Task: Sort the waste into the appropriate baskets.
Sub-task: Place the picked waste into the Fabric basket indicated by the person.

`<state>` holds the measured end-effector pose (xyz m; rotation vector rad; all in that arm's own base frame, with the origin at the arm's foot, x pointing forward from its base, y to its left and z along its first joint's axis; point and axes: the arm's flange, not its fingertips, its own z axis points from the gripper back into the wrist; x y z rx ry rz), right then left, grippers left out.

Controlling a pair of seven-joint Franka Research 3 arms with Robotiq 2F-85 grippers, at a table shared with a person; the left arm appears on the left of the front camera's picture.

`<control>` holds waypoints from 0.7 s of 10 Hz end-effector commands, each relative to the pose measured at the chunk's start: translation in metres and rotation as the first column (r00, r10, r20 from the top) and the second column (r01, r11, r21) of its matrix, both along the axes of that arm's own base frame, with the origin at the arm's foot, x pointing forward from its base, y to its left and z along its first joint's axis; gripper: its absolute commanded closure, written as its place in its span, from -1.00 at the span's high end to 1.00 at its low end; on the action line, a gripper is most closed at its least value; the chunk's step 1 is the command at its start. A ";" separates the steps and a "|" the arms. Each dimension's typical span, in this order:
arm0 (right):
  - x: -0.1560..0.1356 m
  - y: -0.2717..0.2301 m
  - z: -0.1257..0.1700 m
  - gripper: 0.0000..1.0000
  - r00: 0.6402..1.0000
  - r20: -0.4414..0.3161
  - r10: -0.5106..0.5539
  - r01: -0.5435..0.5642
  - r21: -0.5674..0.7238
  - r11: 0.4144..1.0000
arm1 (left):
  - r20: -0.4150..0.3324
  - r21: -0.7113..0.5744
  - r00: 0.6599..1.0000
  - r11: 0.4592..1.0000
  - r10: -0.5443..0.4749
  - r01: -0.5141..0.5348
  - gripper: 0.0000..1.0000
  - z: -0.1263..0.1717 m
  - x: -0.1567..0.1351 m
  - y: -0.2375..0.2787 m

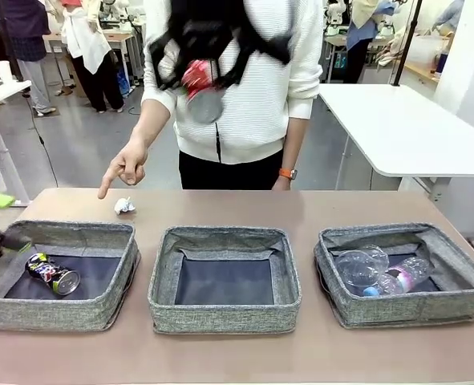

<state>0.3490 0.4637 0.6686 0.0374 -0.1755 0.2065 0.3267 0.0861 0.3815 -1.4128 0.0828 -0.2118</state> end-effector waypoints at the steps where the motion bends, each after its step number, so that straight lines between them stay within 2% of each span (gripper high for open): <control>1: 0.018 0.062 -0.078 -0.50 0.975 0.010 0.221 -0.220 0.115 0.969 | -0.017 0.070 0.988 0.986 0.153 -0.152 1.00 0.002 -0.033 0.060; 2: 0.010 0.099 -0.106 -0.50 0.945 0.040 0.326 -0.327 0.201 0.923 | 0.032 -0.025 0.959 0.959 0.282 -0.281 1.00 0.008 -0.053 0.094; 3: 0.004 0.123 -0.121 -0.50 0.924 0.034 0.381 -0.380 0.209 0.901 | 0.072 -0.078 0.917 0.919 0.392 -0.387 1.00 0.010 -0.069 0.117; 4: -0.003 0.147 -0.131 -0.50 0.897 -0.067 0.438 -0.422 0.169 0.891 | 0.101 -0.202 0.870 0.866 0.483 -0.458 1.00 0.007 -0.084 0.138; 5: -0.012 0.168 -0.142 -0.50 0.878 -0.230 0.420 -0.435 -0.014 0.900 | 0.118 -0.272 0.803 0.797 0.584 -0.540 1.00 0.003 -0.089 0.152; 6: -0.010 0.142 -0.152 -0.50 0.928 -0.003 0.372 -0.365 0.187 0.912 | 0.033 -0.079 0.915 0.914 0.402 -0.398 1.00 0.006 -0.082 0.133; 7: -0.010 0.142 -0.152 -0.50 0.928 -0.003 0.372 -0.365 0.187 0.912 | 0.033 -0.079 0.915 0.914 0.402 -0.398 1.00 0.006 -0.082 0.133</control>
